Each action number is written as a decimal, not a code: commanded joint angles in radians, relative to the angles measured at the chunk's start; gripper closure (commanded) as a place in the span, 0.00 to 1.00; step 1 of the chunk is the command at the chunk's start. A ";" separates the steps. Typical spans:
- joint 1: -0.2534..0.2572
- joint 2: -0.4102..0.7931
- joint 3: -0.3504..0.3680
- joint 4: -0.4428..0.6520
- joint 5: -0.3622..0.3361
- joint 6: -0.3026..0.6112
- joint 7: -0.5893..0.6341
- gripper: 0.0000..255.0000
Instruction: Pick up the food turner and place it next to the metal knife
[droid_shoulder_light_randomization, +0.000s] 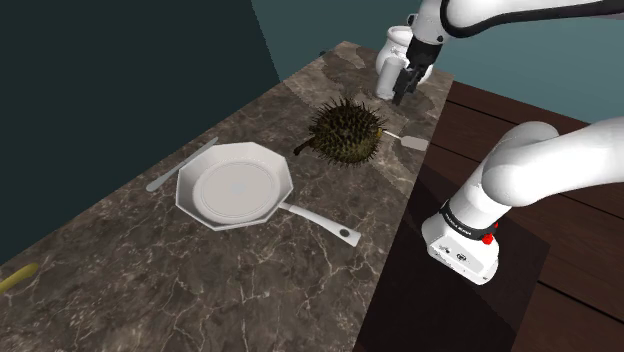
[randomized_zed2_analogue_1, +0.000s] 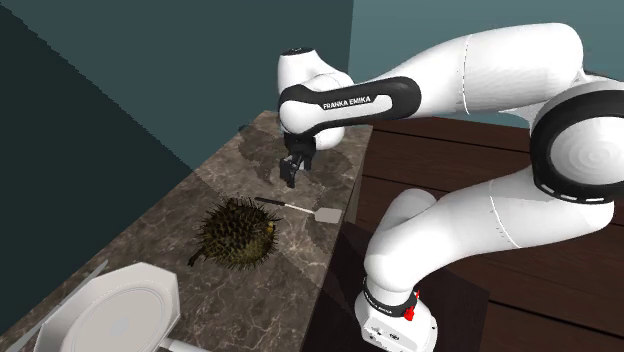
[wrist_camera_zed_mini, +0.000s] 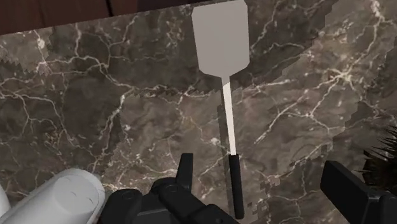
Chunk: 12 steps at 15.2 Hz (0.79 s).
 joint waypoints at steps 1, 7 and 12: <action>0.011 0.025 -0.032 -0.051 -0.012 0.090 -0.055 0.00; 0.046 0.148 -0.111 -0.135 -0.032 0.317 -0.173 0.00; 0.050 0.208 -0.126 -0.168 -0.036 0.410 -0.175 0.00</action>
